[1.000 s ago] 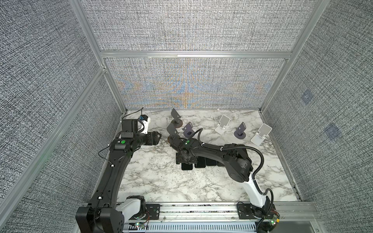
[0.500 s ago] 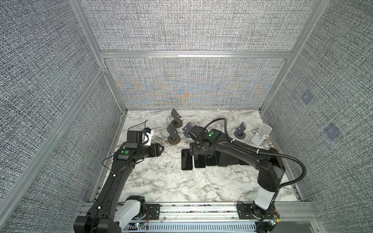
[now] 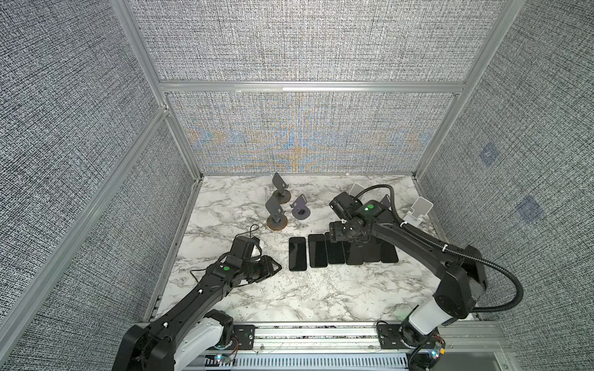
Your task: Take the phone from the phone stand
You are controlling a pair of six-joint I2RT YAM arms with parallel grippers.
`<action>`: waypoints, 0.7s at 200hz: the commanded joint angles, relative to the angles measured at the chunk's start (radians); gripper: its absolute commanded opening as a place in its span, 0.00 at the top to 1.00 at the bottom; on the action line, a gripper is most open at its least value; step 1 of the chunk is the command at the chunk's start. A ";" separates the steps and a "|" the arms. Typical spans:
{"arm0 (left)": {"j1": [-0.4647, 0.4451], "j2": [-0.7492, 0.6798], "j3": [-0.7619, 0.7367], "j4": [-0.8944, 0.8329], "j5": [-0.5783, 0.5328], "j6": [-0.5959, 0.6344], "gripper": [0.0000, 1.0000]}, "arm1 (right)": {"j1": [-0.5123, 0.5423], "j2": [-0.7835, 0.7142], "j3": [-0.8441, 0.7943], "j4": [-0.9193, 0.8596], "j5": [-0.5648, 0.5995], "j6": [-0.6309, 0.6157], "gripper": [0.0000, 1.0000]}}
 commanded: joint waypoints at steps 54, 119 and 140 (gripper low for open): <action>-0.019 0.255 0.051 0.232 0.014 -0.064 0.40 | -0.013 -0.036 -0.077 0.054 -0.040 0.007 0.15; -0.033 0.403 0.116 0.309 0.005 -0.063 0.45 | -0.024 -0.051 -0.099 0.068 -0.043 0.004 0.16; -0.035 0.444 0.136 0.315 -0.008 -0.053 0.45 | -0.024 -0.053 -0.100 0.068 -0.044 0.003 0.16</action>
